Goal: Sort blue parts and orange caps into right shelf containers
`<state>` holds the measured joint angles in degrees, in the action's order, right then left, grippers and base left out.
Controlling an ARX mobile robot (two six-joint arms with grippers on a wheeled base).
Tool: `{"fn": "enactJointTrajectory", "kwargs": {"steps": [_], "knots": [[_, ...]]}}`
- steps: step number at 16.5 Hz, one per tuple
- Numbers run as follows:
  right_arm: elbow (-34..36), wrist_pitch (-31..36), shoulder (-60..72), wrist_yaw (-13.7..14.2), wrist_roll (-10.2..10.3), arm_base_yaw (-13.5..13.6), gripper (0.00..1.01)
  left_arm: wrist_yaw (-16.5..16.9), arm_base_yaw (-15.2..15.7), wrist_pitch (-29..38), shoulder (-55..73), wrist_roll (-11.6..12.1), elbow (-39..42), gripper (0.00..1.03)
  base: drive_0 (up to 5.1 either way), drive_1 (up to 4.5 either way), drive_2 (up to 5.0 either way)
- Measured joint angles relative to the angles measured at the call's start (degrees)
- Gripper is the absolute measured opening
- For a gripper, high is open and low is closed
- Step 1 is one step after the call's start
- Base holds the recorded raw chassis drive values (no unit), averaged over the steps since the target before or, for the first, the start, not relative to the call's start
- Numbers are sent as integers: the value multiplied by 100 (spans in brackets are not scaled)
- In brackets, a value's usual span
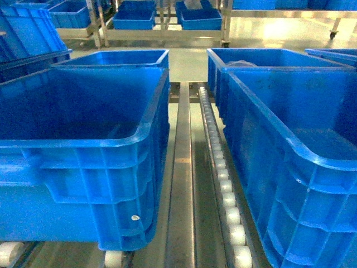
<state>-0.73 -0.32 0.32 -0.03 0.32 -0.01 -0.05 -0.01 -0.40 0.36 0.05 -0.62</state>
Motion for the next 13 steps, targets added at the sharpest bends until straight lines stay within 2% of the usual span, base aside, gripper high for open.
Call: {"fn": "enactJointTrajectory", "kwargs": {"steps": [6,7,8,9,10,11,13], "knots": [[4,52,-4,-9,-22,-2,43,0,0,0,0,0,0,40,0,0,0],[52,1071,-70,-212,-317,2,43,-581,-251,525,7,258,7,40,0,0,0],[55,1567,-68,-286,-487,13,43,-1027,-538,872,33,505,4,40,0,0,0],[50,1497,-48,-299,-557,37,43,-1143,-660,1119,278,721,0,40,0,0,0],[37,2135,271,-310,-586,79,43,-1012,-479,1674,887,890,-24,40,0,0,0],[4,2959,1029,-380,-621,116,43,-769,-199,2424,1707,949,-155,40,0,0,0],[-238,4295,3204,-485,-669,116,43,-413,48,3969,3585,903,-935,40,0,0,0]]}}
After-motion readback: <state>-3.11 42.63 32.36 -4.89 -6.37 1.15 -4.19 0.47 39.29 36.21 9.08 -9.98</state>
